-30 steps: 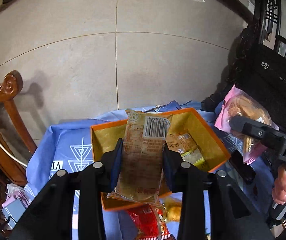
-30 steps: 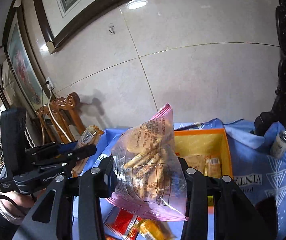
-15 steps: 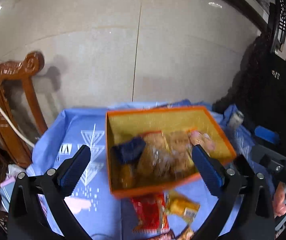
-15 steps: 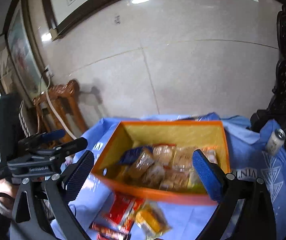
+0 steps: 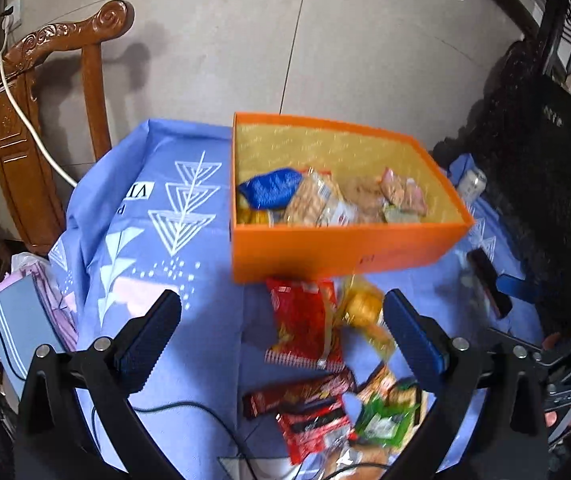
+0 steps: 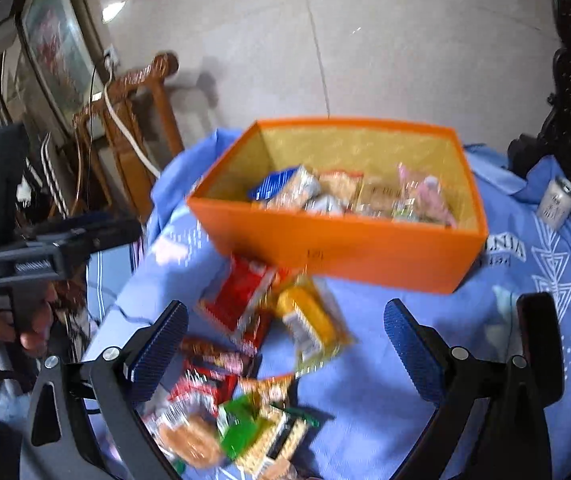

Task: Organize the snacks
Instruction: 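Grasp the yellow barcode cake with the right tool while the left tool grasps the red bag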

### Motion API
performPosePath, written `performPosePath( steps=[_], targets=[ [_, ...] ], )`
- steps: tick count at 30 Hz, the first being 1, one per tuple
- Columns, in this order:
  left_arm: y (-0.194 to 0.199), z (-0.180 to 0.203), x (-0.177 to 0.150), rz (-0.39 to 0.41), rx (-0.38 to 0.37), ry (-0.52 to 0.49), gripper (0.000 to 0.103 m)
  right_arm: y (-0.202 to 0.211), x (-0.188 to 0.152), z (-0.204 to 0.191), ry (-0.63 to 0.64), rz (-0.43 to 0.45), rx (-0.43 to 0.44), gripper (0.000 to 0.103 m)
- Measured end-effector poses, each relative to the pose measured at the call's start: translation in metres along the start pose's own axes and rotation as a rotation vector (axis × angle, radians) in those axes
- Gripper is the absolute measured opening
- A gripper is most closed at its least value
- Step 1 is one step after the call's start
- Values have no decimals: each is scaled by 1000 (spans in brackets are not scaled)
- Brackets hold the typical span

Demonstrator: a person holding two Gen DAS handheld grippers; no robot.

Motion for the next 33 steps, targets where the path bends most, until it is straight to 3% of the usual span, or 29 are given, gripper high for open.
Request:
performPosePath(
  steps=[8,16,22,30,33],
  targets=[
    [-3,1,-31,-35,5,-31,99,-37,-9,8,-15,-93,40,99],
    [-13,-10,-47,-85,7,3,99,-99,-13,8,114,-202,-1,98],
    [-16,-19,-51,-101,26,15,99,-131,-14,12,140,-246,-13,88],
    [-22,-29,-52,-123,36,33,99,-152,-17,15,165,-279,-20,87],
    [-24,-28,-52,-129,36,36,99,-156,-17,17,170,-291,-16,78]
  ],
)
Point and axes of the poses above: each gripper's, at about its wrist camera, not at the fingertips, and y roughly against the way its jaws point, z to its right, x to its top, the point moved 3 cm from there along -y, roughly the way its jaws point, and after that the axes turned 1 degree about -y, right-handed, at the moved point
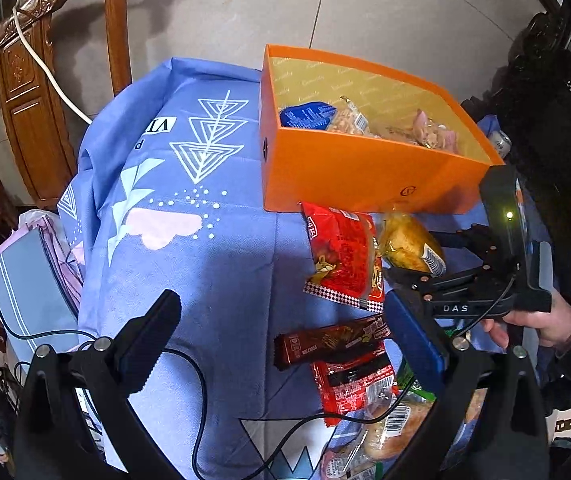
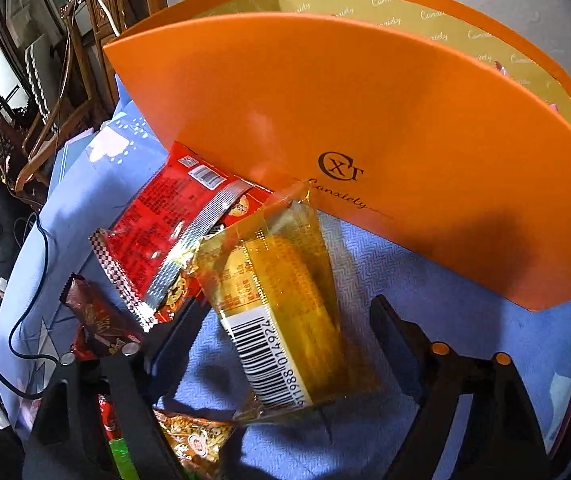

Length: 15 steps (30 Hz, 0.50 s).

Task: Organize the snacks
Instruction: 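Grasp the yellow barcode cake with the right tool while the left tool grasps the red bag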

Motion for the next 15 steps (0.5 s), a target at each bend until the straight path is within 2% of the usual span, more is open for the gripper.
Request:
performPosePath(
  steps=[2,3,5,7,15],
  targets=[
    [-2,0,0,-3,-1,-1,99,-3,-1,1,7,-11,-7,59],
    [-3,1,0,-4,-2,-3,99,-2,0,0,18,-4,-16,55],
    [-4,4,0,-4,-5,-9,99,0,-1,0,28,-1,-30,39],
    [-8,8,2,-4,-10,-24,99,4,-2,2,9,1,-32,38],
    [-40,43,13,-28,-50,-80,99,56,-19,12,-120,101,-23,38]
  ],
)
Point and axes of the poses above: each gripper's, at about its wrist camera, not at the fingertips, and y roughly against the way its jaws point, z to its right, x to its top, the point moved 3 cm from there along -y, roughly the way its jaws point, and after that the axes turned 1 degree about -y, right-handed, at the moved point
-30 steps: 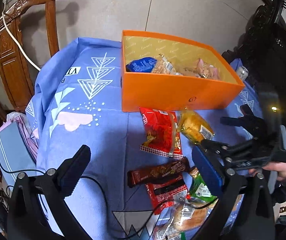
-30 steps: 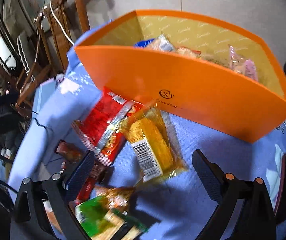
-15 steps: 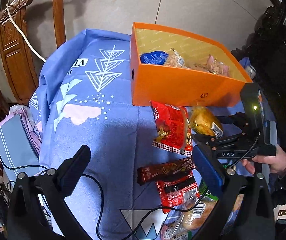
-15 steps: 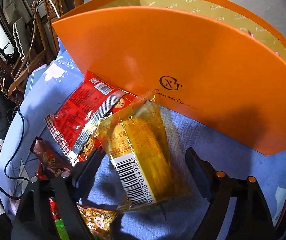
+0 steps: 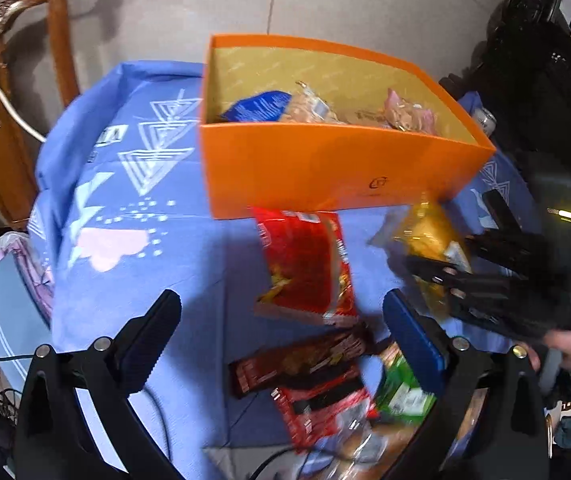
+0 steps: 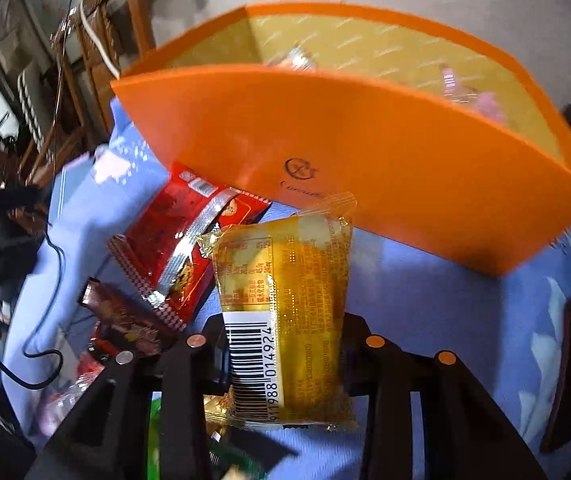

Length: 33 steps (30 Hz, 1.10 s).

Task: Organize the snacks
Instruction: 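Grasp the yellow barcode cake with the right tool while the left tool grasps the red bag, then carry both snacks over the orange box and open both tools to drop them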

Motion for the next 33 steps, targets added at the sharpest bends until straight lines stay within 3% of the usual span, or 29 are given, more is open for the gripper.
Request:
performPosePath(
  steps=[5,13,15,21,33],
  targets=[
    [-45,19,11,-61,2,14,99,33,-11,9,-119,56,17,38],
    [-106,26,14,-161,30,53,98,49,-23,14,-206,91,22,38],
    [-112,25,13,-176,30,58,83,49,-25,15,-220,88,23,38],
    [-111,23,15,-146,55,45,62,50,-28,16,-243,97,27,38],
    [-80,14,2,-90,29,44,59,61,-29,14,-256,123,20,38]
  ],
)
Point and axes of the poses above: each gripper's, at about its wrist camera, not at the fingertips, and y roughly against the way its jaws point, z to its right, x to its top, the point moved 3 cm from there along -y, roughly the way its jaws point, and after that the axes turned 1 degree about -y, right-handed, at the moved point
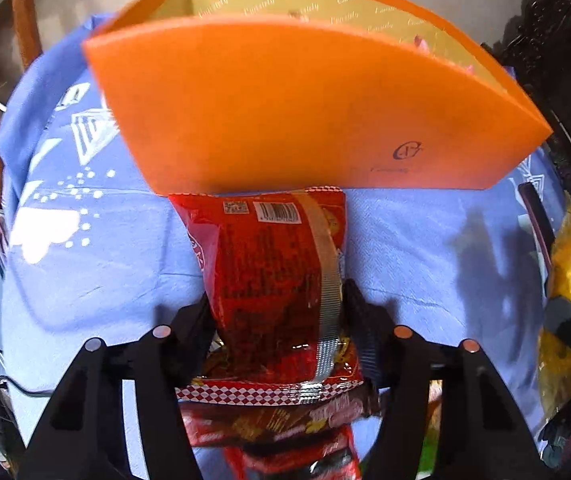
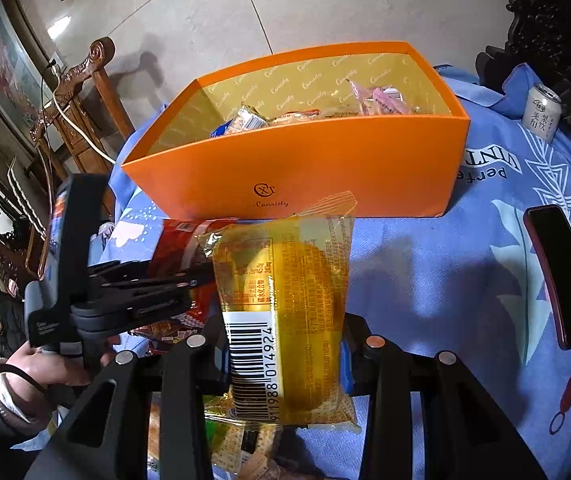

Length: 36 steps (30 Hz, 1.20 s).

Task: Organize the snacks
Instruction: 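Carry both snacks over the orange box and open both tools to drop them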

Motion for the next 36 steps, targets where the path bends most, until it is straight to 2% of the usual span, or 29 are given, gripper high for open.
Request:
performPosePath(
  steps=[9,15,19,23,29,33,34,35,36],
  targets=[
    [83,-4,-10,128,-1,-7,59,24,5,-16,25,46,18,38],
    [142,-5,5,241,3,-27,59,50,28,-32,67,111,41,38],
    [170,-4,41,309,-10,-23,59,68,59,-37,86,175,49,38],
    [182,2,84,354,-31,-28,59,79,103,-36,98,246,33,38],
    [178,18,142,388,-27,-60,59,68,157,-25,77,292,11,38],
    [165,20,171,381,-22,-79,59,53,177,-27,103,298,-8,38],
    [160,22,178,369,-28,-87,61,48,182,-28,106,299,-6,40],
    [156,23,184,362,-32,-88,73,45,186,-27,103,299,-9,47],
    [154,23,186,360,-23,-81,96,42,188,-27,96,297,-24,60]
  ],
)
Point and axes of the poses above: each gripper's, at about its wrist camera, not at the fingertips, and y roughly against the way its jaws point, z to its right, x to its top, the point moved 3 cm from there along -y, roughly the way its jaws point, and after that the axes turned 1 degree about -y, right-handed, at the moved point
